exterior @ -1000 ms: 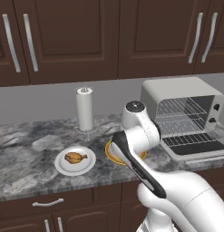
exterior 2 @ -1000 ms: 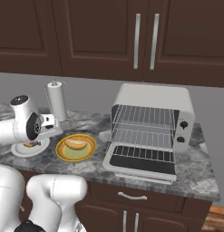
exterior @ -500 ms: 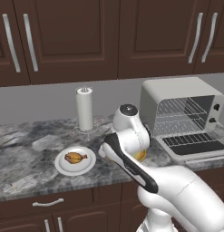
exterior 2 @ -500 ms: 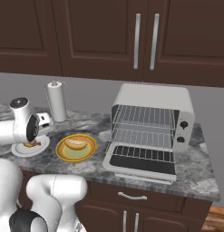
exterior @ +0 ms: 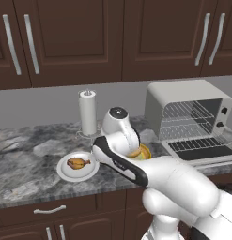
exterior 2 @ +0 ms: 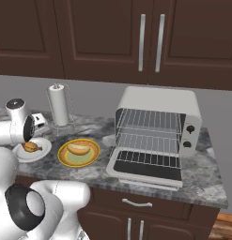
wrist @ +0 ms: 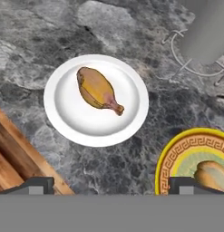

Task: Open the toaster oven door. Place the hotdog bun on the top rack in the toaster oven and place the chicken drumstick on the bottom rack.

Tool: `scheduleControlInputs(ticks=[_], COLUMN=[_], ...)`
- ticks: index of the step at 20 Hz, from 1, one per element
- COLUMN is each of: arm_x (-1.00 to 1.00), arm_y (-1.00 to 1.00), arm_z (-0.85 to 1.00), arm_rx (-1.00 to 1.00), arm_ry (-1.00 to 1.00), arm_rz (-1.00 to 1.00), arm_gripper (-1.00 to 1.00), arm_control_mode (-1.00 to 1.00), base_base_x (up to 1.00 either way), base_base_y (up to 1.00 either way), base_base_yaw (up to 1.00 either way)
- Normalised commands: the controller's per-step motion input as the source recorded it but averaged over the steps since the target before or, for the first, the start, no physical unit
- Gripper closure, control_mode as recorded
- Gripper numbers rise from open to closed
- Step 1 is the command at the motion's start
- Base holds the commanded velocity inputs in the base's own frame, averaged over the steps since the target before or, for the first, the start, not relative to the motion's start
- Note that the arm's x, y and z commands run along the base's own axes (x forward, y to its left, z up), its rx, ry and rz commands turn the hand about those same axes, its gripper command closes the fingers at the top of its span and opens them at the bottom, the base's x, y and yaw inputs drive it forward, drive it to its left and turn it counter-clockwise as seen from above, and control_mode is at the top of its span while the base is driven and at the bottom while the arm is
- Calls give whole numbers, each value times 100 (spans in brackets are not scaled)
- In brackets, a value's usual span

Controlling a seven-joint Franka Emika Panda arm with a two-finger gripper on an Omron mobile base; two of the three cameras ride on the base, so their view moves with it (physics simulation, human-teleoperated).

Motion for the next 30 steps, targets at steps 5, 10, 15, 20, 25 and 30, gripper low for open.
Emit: scheduleControlInputs(ticks=[5,10,15,20,25,30], arm_x=[17,18,16,15,19,17], arm_y=[53,49,31,18,13,9], arm_z=[-10,-11,-16,-27,-30,-23], arm_rx=[0,0,0,-3,-1,0], arm_ry=[0,0,0,0,0,0], arm_rz=[9,7,5,3,2,0], arm_gripper=[-100,-100,-100,-100,-100,-100], arm_control_mode=[-100,-100,-100,-100,-100,-100], base_base_x=[0,0,0,0,0,0], base_base_y=[0,0,0,0,0,0], base_base_yaw=[0,0,0,0,0,0])
